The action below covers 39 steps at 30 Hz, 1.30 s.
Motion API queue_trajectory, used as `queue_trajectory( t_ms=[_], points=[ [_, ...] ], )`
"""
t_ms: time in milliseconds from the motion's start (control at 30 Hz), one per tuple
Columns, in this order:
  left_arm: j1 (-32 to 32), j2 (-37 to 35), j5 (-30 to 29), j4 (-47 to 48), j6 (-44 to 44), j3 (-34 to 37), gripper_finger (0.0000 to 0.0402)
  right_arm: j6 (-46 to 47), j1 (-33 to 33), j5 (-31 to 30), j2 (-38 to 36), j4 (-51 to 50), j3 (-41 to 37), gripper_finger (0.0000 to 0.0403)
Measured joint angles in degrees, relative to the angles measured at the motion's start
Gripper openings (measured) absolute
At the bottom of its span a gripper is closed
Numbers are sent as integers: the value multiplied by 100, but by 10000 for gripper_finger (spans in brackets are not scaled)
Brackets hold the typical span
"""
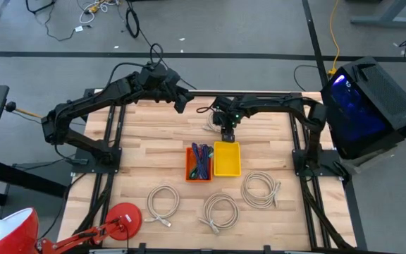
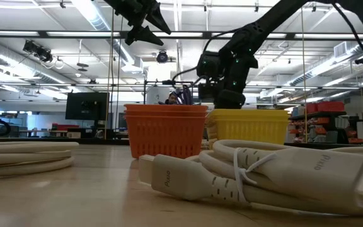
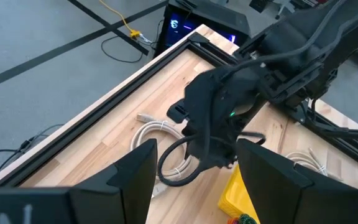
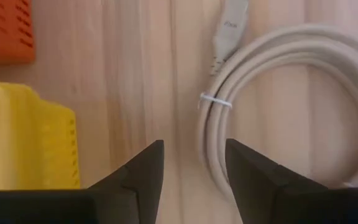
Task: Pick & Place USB Port
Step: Put the brown HDMI cable into the yellow basket
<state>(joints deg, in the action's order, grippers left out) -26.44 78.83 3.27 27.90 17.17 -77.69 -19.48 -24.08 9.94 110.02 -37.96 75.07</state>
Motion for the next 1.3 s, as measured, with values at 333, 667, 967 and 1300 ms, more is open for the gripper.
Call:
queue_trajectory(
  t_ms=[333,667,967,1300],
  points=[
    [0,0,2,0,0,0,226,319,-9,161,111,488,-2,172],
    [0,0,2,7,-76,0,227,304,9,234,130,513,-2,172],
    [0,0,2,35,-109,0,227,450,100,528,130,853,-55,172],
    [4,-2,2,35,-107,0,227,502,79,-316,133,1078,-68,162]
  ],
)
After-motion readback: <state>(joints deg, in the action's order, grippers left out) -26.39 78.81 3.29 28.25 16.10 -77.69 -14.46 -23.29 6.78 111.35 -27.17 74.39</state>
